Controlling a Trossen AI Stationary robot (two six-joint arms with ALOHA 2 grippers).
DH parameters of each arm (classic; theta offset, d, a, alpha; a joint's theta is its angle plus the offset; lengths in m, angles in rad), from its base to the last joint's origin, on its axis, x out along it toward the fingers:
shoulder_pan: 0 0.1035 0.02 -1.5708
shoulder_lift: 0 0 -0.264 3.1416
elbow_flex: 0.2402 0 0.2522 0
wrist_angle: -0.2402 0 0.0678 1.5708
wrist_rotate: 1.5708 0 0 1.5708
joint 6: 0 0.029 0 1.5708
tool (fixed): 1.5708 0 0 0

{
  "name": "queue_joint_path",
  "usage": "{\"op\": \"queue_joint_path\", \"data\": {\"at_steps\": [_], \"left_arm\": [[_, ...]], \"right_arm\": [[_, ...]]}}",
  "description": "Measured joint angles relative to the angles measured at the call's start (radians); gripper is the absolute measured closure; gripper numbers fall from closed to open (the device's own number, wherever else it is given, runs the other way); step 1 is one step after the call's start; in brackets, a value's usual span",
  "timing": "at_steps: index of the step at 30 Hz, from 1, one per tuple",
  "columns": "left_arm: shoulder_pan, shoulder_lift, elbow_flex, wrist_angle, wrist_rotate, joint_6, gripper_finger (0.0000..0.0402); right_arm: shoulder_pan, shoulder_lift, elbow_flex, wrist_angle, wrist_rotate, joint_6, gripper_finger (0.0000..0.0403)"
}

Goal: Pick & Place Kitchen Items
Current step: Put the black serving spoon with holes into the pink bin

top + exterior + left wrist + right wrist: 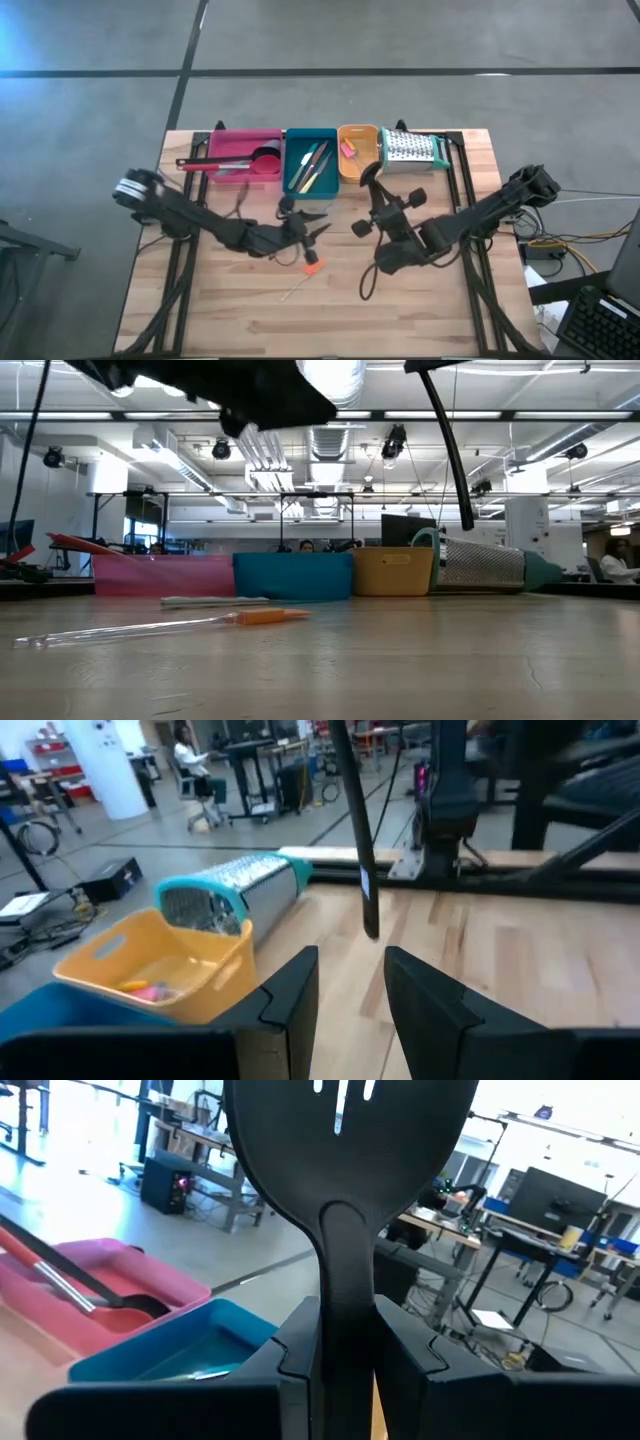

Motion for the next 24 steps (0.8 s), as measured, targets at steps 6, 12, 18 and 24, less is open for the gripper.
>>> {"op": "queue_joint_path", "data": {"at_steps": [6,12,18,24], "left_arm": [[0.018,0.209,0.100,0.224,-0.123,0.105,0.0280],[0.047,0.368,0.216,0.416,-0.139,0.263,0.0280],[0.075,0.424,0.297,0.418,-0.107,0.243,0.0280],[0.087,0.433,0.324,0.416,-0.016,0.194,0.0280]], "right_arm": [[0.000,0.000,0.034,0.001,-0.010,-0.049,0.0352],[-0.001,0.000,0.034,0.007,-0.058,-0.075,0.0352],[-0.001,0.000,0.034,0.008,-0.094,-0.101,0.0352],[-0.003,0.000,0.036,0.019,-0.094,-0.110,0.0352]]}}
